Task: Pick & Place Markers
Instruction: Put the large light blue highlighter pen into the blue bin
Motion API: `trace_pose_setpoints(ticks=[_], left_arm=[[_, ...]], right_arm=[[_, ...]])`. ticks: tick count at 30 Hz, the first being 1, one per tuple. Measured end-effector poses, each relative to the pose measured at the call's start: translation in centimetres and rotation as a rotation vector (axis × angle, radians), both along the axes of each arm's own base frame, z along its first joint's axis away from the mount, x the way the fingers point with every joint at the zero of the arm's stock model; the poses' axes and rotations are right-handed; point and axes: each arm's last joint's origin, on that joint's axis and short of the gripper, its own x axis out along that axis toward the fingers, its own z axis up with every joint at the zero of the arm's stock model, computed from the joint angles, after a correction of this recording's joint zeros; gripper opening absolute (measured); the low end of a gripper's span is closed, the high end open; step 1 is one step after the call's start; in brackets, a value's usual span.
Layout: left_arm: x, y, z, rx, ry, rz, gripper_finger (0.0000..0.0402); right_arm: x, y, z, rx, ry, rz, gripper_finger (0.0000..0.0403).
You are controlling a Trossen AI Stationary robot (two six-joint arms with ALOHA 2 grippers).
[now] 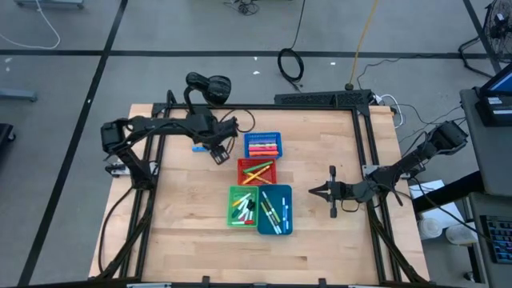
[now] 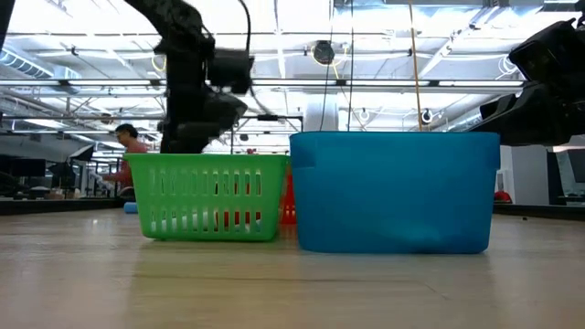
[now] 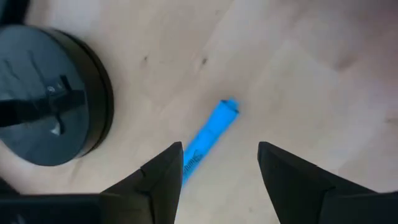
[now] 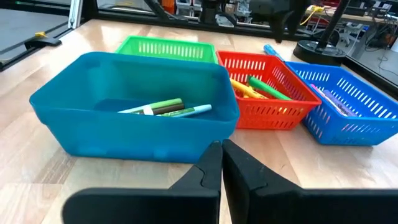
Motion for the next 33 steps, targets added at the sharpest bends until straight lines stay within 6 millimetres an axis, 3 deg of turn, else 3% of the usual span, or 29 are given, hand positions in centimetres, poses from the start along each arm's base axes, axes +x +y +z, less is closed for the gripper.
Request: trace_pose_setpoints(ticks=[6,14,20,26,29,33], left_arm=[[-2.2,1.7,-2.1,-0.102,0.050,0.008,0.0214],[-4.7,2.9,-5.1,-0.073,0.091,0.030,0.0214],[-5.6,2.7,-7.1,-0.080,0.011,0.051,0.0214],[-6.0,2.1,-7.6,-0.144,-0.007,0.141,0.0212],[-5.8,1.7,-7.6,-0.160,-0.014,0.144,0.0188],[-5.3,1.1,-7.7,-0.153,-0.023,0.109,0.0110]], right_arm=[[0.0,0.0,0.0,0.004,0.000,-0.002,0.0000],[0.0,0.0,0.0,-0.002,0.003,0.000,0.0000],[0.0,0.0,0.0,0.002,0.003,-0.002,0.0000],[0.0,0.0,0.0,0.001,0.003,-0.003,0.0000],[0.0,0.0,0.0,0.001,0.004,-0.003,0.0000],[0.0,0.0,0.0,0.003,0.003,-0.004,0.0000]])
